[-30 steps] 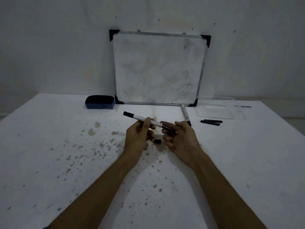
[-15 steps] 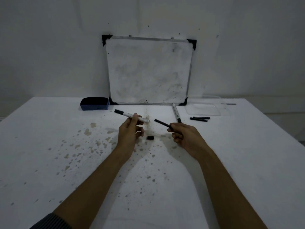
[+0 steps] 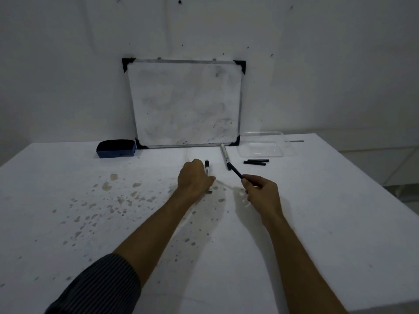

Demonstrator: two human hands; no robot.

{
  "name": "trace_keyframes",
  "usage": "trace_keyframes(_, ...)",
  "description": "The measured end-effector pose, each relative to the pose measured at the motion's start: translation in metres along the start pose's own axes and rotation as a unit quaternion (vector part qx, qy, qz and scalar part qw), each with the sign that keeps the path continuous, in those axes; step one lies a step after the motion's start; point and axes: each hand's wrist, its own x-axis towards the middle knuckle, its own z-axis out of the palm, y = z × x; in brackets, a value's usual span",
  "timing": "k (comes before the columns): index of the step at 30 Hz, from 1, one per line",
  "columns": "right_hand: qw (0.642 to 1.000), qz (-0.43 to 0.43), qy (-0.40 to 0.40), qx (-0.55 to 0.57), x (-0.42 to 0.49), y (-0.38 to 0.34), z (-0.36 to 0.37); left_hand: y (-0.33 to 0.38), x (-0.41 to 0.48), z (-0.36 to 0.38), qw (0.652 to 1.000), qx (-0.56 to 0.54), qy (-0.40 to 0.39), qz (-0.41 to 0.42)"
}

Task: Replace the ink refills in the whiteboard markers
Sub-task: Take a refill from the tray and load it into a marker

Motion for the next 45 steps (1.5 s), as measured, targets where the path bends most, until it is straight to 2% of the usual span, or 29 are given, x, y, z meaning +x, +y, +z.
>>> trace_keyframes(8,1.000,-0.014,0.003,-0.016,0.001,0.003,0.003,-0.001,0.003,-0.002,0.998,0.065,0.020,0.002)
trace_keyframes(14,0.998,-0.029,0.036,-0.032,0.023,-0.006,-0.004,-0.033,0.024,-0.008,0.994,-0.025,-0.005,0.105)
trace_keyframes(18,0.983,-0.088,0.099,-0.125,0.061,-0.020,-0.009,-0.048,0.028,0.006,0.992,-0.091,-0.018,0.088)
trace_keyframes(22,0.949,-0.127,0.161,-0.241,0.113,-0.023,-0.011,-0.054,0.032,0.014,0.991,-0.028,-0.009,0.127)
trace_keyframes(29,0.893,-0.089,0.142,-0.417,0.178,-0.031,-0.006,-0.058,0.033,0.022,0.990,-0.014,-0.016,0.137)
trace_keyframes(35,0.903,-0.034,0.123,-0.410,0.189,-0.036,0.002,-0.058,0.034,0.022,0.990,-0.027,-0.004,0.135)
trace_keyframes(42,0.944,-0.112,0.150,-0.271,0.145,-0.030,0.006,-0.052,0.034,0.017,0.992,-0.045,-0.012,0.118)
trace_keyframes(44,0.962,-0.112,0.125,-0.214,0.116,-0.027,0.011,-0.050,0.033,0.015,0.992,-0.050,-0.013,0.119)
trace_keyframes(45,0.973,-0.102,0.084,-0.187,0.101,-0.026,0.014,-0.048,0.033,0.013,0.991,-0.055,-0.010,0.119)
